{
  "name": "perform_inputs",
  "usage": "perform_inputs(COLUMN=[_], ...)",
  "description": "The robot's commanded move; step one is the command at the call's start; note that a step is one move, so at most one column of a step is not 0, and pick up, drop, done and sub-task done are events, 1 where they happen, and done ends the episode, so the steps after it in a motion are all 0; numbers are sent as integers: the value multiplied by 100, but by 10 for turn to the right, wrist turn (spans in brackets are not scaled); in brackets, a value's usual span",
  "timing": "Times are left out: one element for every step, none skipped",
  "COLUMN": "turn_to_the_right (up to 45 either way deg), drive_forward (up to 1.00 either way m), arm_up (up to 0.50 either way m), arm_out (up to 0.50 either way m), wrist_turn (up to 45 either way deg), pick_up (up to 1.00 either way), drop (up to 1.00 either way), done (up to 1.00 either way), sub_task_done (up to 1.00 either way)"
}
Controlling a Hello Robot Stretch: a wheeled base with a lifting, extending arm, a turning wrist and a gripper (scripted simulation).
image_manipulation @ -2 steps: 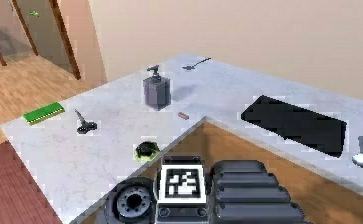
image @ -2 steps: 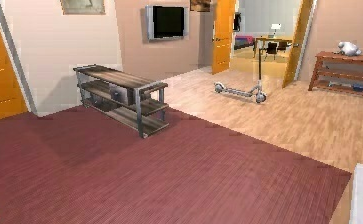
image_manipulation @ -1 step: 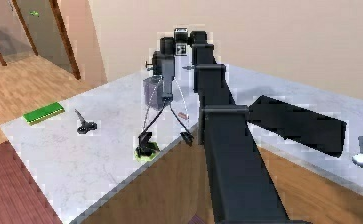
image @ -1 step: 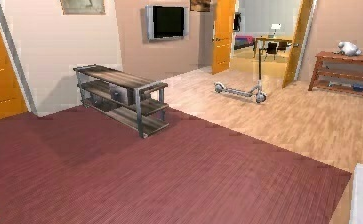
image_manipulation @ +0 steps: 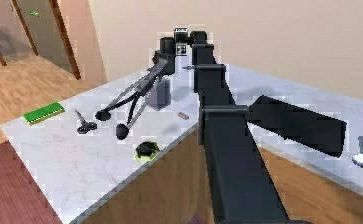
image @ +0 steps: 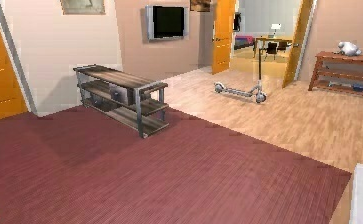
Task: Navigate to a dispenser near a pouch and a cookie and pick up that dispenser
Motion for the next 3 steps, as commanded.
perform_inputs(turn_to_the_right=[0, 0, 0], drive_forward=[0, 0, 0], arm_up=[0, 0, 0], arm_out=[0, 0, 0], wrist_turn=[450, 450, 240], pick_up=[0, 0, 0], drop=[0, 0, 0], done=[0, 0, 0], sub_task_done=[0, 0, 0])
